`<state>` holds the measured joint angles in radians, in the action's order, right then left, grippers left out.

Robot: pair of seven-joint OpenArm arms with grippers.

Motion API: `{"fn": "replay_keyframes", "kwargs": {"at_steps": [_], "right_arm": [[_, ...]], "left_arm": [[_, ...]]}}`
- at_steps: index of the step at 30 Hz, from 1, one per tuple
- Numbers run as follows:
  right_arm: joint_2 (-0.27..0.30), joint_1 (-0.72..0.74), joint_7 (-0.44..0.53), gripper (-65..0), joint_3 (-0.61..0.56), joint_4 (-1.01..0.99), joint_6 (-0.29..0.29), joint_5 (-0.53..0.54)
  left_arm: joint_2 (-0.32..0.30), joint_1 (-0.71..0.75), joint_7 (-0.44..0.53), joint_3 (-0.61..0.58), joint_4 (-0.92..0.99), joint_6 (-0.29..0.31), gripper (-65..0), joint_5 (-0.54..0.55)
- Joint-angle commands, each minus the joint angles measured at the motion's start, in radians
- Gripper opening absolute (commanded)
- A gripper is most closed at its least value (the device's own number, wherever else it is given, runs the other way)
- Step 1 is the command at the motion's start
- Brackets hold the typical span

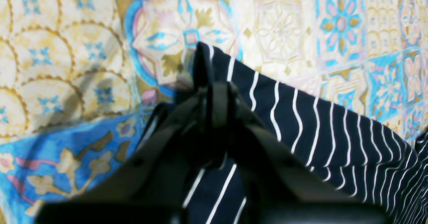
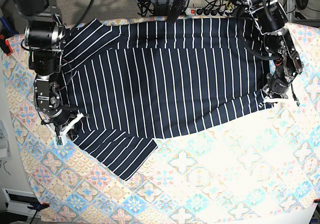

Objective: Fold the T-shirt properly
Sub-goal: 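Hold both side edges and shift the right gripper along its edge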

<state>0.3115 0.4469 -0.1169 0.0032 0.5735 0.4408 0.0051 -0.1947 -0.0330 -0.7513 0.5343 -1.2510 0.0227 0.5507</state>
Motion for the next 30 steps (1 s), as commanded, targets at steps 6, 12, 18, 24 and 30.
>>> {"fn": "replay_keyframes", "kwargs": {"at_steps": [6,12,18,24,30], "right_arm": [[0.019,0.054,0.033,-40.5,0.005,-0.030,-0.004,0.012],[0.039,0.054,0.035,-29.7,0.005,-0.036,-0.004,0.012],[0.044,0.054,0.046,-29.7,0.002,-0.080,-0.004,0.011],[0.044,0.048,0.067,-29.8,-0.004,-0.134,0.002,0.009],[0.042,0.046,0.066,-47.1,-0.004,-0.134,0.003,0.009]], "left_arm": [[-0.015,-0.005,0.013,0.002,-0.020,0.004,-65.0,0.007],[-0.015,0.008,0.013,0.004,-0.020,0.007,-65.0,0.012],[-0.015,0.009,0.013,0.004,-0.020,0.007,-65.0,0.061],[-0.015,0.009,0.011,0.004,-0.020,0.007,-65.0,0.062],[-0.015,0.021,0.011,0.004,-0.022,0.007,-65.0,0.062]]}}
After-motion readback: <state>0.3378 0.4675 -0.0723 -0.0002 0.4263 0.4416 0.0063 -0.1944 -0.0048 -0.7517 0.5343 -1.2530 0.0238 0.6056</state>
